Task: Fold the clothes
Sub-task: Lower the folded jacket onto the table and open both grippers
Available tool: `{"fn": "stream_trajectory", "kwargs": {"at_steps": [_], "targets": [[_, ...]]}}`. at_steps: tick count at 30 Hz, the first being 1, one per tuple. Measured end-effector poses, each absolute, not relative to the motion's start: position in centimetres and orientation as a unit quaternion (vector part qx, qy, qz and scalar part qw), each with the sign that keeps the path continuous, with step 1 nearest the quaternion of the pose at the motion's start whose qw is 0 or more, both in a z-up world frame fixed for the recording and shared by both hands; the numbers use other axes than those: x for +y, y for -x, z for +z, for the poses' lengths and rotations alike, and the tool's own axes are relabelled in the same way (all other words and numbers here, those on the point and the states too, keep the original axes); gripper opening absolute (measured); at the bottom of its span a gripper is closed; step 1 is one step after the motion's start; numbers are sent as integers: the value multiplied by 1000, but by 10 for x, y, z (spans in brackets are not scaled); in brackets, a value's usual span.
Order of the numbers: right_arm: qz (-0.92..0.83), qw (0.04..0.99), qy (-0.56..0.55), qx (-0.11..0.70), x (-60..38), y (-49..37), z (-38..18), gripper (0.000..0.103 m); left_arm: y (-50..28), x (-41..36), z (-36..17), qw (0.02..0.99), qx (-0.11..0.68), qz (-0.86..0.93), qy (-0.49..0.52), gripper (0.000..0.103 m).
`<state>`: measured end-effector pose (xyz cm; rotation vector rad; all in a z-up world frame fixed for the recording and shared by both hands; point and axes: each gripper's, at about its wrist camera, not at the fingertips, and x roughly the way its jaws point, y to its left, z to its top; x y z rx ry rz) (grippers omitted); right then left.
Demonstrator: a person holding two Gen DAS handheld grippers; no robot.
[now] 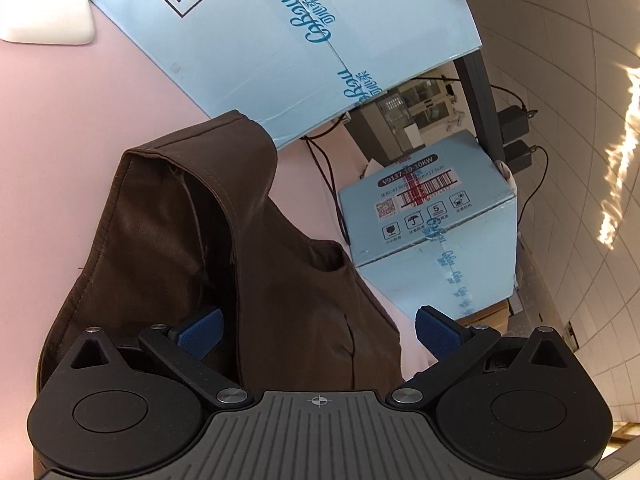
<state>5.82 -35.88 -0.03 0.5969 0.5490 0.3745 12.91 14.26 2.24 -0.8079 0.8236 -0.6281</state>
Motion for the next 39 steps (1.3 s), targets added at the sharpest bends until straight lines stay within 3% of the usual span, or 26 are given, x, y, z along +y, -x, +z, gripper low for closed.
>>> {"fn": "stream_trajectory", "kwargs": {"at_steps": [4,10,14,16,18,28,32,33,34,37,39], "targets": [[154,913,-247,286,-347,-70,3,9,-140,126,17,794,383,-282,378,103],[139,935,-230,230,-350,-76,17,6,-151,108,18,831,357,-270,330,101],[117,951,-200,205,-344,-96,24,5,-155,101,24,854,340,-257,299,87],[108,954,-190,204,-341,-109,25,5,-160,99,24,866,331,-239,289,74],[104,952,-193,215,-342,-122,22,5,-167,101,19,872,327,-219,291,70],[113,951,-224,182,-358,-145,22,5,-198,97,1,894,290,-150,308,65],[117,941,-237,213,-363,-156,14,18,-203,91,2,914,281,-127,264,68],[113,933,-253,231,-367,-161,9,26,-203,91,2,913,283,-131,264,74],[112,925,-269,245,-372,-163,5,49,-201,94,5,907,294,-144,265,82],[137,906,-313,250,-383,-162,-4,69,-193,103,12,888,329,-178,266,98],[140,910,-301,250,-379,-158,0,77,-181,114,17,885,344,-174,261,99]]}}
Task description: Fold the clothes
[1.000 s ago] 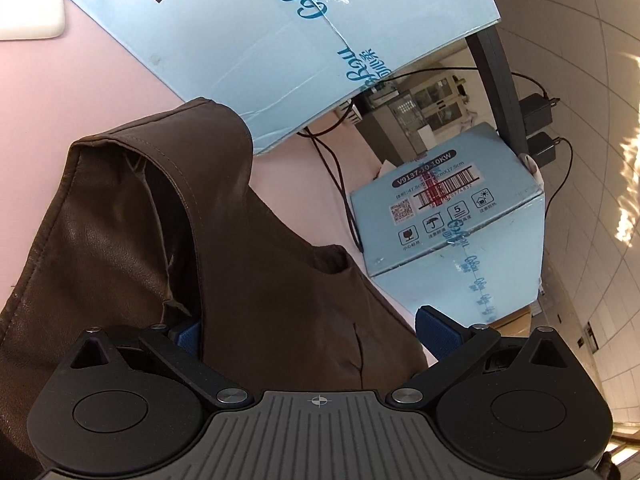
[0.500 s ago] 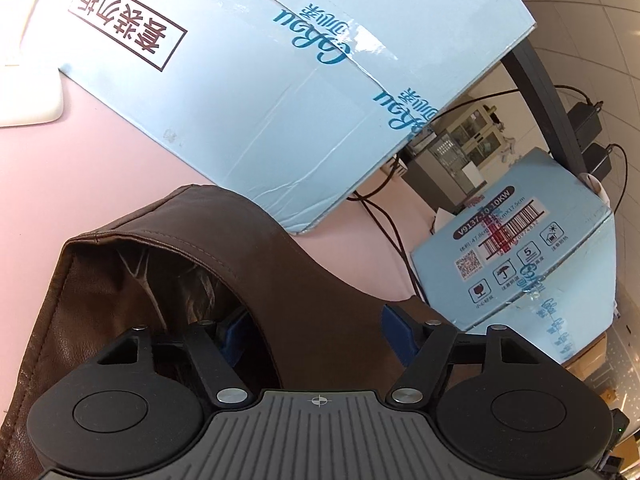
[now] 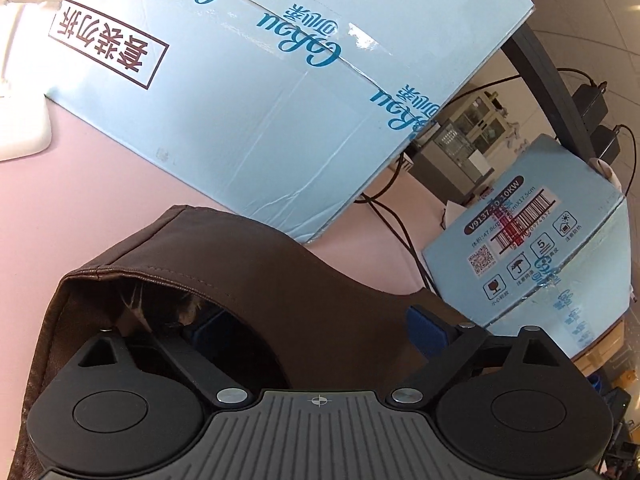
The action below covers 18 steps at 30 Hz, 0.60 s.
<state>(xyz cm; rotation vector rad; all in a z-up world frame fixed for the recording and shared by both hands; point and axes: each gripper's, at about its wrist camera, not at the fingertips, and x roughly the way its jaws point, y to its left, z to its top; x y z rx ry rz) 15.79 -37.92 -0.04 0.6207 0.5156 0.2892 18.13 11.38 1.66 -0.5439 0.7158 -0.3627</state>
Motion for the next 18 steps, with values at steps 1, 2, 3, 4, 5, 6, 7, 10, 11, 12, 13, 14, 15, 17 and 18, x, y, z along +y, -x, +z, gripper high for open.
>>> {"fn": "stream_trajectory", "kwargs": {"at_steps": [1,2,3,4,5,6,7,10,11,12,13,14,15,17,18], "targets": [[135,914,-286,252,-375,-155,3,80,-173,121,19,884,352,-168,258,99],[126,921,-264,256,-370,-150,8,81,-163,129,22,885,350,-164,262,99],[120,925,-250,259,-366,-146,13,81,-153,137,24,885,347,-159,265,99],[111,927,-237,267,-362,-140,19,81,-137,149,28,890,338,-151,265,99],[100,923,-234,289,-359,-132,27,81,-125,155,32,900,324,-140,256,99],[95,912,-244,317,-358,-125,34,81,-106,160,41,919,294,-131,228,99],[99,898,-263,339,-359,-115,41,82,-84,165,51,938,255,-134,192,99],[206,846,-360,334,-373,-57,55,86,-36,176,69,954,214,-161,136,102],[254,828,-387,317,-380,-35,57,91,-23,179,71,954,216,-165,128,102],[287,816,-402,301,-385,-14,59,93,-11,182,72,954,217,-169,121,102],[292,820,-398,288,-389,7,60,93,6,186,69,958,209,-157,118,102],[298,825,-394,275,-393,28,61,93,18,188,67,960,203,-150,119,102],[303,829,-389,262,-397,50,62,93,32,192,62,961,200,-145,125,102],[274,861,-344,255,-401,92,60,93,49,199,48,954,221,-141,148,102],[254,876,-319,259,-401,108,58,93,55,203,40,947,239,-140,163,102]]}}
